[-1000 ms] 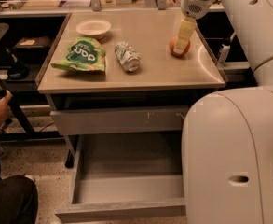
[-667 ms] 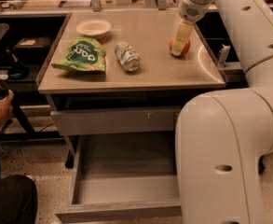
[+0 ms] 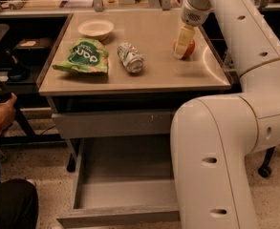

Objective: Place apple into middle drawer

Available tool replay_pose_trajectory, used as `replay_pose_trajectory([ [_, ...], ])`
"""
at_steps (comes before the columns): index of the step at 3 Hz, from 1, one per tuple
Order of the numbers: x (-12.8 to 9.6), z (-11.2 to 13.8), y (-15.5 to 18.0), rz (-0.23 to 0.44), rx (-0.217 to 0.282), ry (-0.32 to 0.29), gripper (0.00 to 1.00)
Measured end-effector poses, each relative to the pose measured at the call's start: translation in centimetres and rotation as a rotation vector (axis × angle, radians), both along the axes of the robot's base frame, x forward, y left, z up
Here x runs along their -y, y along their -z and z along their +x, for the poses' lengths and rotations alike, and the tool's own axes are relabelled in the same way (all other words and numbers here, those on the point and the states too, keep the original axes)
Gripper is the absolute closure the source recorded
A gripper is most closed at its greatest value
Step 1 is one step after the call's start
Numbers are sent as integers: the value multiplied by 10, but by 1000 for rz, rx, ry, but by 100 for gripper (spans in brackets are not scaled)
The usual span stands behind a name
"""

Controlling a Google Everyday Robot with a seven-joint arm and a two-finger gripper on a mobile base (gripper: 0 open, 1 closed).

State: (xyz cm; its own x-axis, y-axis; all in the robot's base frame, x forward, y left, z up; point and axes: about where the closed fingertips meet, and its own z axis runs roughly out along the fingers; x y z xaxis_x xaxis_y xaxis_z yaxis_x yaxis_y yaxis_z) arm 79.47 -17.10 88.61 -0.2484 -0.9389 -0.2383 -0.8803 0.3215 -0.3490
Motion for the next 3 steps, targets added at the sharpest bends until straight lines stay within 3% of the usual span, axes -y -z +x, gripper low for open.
replay_pose_trajectory([
  [1, 1, 5, 7, -1, 1, -5, 0],
  [3, 17, -2, 36, 62, -71, 48, 0],
])
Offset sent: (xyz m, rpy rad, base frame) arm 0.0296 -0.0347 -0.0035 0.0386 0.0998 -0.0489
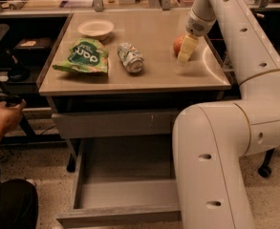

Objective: Place apple into middle drawer

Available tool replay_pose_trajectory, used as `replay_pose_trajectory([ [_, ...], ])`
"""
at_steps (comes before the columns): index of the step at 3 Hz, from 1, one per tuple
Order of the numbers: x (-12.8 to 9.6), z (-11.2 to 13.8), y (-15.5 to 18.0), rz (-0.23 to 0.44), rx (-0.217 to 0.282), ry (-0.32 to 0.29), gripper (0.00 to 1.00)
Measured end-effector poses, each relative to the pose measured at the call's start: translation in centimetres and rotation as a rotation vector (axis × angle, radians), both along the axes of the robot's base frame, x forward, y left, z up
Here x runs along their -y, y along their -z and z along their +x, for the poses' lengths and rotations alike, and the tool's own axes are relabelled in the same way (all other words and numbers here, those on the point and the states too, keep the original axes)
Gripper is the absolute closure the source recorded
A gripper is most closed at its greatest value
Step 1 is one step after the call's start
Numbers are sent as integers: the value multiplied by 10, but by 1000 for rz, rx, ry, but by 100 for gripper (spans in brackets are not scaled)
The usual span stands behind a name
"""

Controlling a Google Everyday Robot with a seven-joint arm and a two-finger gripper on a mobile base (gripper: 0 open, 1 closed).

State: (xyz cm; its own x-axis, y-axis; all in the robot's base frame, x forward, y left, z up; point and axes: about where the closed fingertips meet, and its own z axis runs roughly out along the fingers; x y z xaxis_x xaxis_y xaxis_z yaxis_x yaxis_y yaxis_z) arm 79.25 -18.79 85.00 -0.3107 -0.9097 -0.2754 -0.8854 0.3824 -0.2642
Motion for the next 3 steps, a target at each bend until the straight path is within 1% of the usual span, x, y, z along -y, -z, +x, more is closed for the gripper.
replay_pose_trajectory([
  [1, 2, -1, 7, 16, -14, 12, 0],
  [2, -2, 0, 9, 17, -25, 29, 19],
  [3, -2, 0, 9, 17, -25, 29, 42],
])
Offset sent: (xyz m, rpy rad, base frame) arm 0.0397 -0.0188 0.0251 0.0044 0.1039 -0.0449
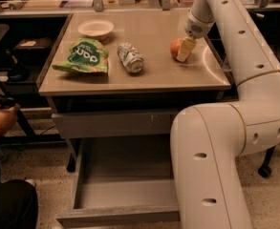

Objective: Place apple into middle drawer

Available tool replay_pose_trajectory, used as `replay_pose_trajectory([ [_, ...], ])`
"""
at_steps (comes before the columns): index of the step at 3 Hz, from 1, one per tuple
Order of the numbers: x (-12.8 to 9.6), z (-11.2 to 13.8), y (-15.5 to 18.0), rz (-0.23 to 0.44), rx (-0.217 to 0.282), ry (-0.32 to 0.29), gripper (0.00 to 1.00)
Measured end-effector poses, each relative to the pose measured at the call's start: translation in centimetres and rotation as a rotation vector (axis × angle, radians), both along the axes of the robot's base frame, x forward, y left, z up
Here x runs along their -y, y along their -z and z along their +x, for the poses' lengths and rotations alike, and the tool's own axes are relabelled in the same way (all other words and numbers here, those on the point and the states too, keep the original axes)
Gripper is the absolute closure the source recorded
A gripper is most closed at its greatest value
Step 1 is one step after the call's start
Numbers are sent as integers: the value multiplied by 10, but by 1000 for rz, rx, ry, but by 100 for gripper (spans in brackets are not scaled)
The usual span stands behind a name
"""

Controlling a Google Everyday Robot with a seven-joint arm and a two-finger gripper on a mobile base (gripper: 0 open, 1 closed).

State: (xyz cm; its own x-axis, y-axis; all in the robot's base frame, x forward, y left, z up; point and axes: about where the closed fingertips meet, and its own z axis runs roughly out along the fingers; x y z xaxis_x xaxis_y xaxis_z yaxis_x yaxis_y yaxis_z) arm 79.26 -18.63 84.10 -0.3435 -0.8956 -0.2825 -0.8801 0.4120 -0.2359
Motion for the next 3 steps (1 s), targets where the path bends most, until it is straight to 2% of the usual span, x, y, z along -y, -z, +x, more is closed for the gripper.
replay_pose_trajectory([
  [2, 0, 0, 0, 0, 0, 0, 89],
  [3, 0, 0, 0, 0, 1, 0, 100],
])
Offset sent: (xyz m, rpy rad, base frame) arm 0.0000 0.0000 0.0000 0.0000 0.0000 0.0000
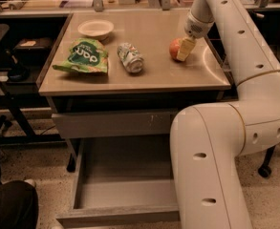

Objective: Place apple into middle drawer

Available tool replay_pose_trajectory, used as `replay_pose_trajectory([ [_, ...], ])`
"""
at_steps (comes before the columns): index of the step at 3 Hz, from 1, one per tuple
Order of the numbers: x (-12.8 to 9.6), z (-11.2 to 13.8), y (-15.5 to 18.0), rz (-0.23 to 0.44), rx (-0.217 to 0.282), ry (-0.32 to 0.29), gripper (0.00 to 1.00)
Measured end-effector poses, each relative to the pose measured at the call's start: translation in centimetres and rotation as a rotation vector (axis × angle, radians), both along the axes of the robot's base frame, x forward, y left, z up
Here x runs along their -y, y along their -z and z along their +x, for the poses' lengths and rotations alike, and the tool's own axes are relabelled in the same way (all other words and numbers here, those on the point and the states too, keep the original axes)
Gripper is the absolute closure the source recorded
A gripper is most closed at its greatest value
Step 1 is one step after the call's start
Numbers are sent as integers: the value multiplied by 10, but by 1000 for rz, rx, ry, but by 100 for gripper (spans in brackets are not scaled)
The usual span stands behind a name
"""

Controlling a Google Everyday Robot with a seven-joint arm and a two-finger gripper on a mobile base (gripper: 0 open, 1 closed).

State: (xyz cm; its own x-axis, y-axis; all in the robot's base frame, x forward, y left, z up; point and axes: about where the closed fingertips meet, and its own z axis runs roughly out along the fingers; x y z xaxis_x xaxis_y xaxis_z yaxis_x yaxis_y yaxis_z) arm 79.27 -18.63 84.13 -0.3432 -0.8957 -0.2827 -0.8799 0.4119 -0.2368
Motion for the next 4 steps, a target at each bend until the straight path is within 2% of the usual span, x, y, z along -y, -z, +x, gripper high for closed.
replay_pose_trajectory([
  [1, 4, 3, -28, -18, 68, -8, 100],
  [2, 27, -9, -55, -39, 94, 49, 100],
  [3, 47, -44, -89, -19, 118, 118, 100],
  [4, 47, -44, -88, -19, 117, 118, 100],
])
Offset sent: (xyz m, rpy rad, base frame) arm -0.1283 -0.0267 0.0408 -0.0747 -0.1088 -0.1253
